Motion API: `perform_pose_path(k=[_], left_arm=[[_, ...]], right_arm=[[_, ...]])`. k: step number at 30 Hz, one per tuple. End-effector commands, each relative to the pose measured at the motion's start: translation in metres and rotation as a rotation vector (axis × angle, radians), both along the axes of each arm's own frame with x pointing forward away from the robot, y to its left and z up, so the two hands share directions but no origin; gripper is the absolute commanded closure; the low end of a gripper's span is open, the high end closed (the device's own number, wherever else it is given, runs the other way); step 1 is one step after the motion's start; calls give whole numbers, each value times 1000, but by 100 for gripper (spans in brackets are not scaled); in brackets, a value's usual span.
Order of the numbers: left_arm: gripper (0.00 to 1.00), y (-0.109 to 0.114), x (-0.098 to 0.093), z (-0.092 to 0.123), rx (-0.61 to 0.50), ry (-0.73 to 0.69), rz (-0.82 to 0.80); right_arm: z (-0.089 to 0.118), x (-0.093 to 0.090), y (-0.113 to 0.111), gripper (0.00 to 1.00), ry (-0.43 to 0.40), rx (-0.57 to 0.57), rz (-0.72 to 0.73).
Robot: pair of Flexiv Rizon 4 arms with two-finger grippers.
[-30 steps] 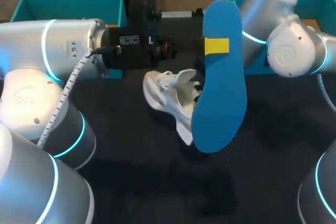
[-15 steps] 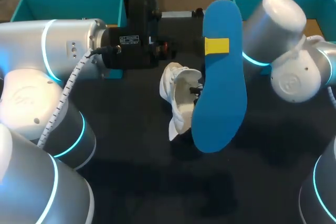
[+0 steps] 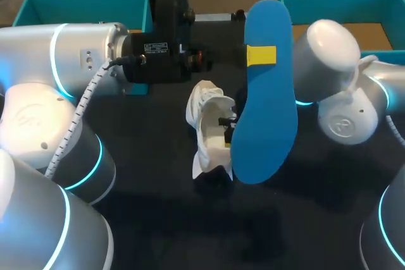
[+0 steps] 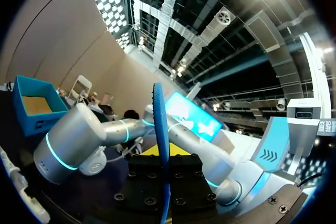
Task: Take the shoe out of the shoebox, open the shoe tongue, remove and reinsert the insole, then place the shoe into the shoebox
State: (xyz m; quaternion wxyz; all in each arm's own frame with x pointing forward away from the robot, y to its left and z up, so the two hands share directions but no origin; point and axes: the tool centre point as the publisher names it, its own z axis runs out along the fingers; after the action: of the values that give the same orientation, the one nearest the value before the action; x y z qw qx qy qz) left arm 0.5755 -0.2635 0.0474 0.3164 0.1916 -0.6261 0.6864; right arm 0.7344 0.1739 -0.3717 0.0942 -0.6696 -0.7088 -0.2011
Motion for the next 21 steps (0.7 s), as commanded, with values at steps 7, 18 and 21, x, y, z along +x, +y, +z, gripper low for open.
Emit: perform_pose_path(k=[7, 18, 21], left_arm=[[100, -1, -6, 0, -4, 3, 12], [100, -1, -6, 0, -4, 3, 12], [100, -1, -6, 0, -4, 3, 12]], right_arm=[[-24, -6, 9, 100, -3, -31, -26], [-38, -11, 4, 100, 35, -58, -62], [-36, -12, 3, 100, 37, -54, -70]])
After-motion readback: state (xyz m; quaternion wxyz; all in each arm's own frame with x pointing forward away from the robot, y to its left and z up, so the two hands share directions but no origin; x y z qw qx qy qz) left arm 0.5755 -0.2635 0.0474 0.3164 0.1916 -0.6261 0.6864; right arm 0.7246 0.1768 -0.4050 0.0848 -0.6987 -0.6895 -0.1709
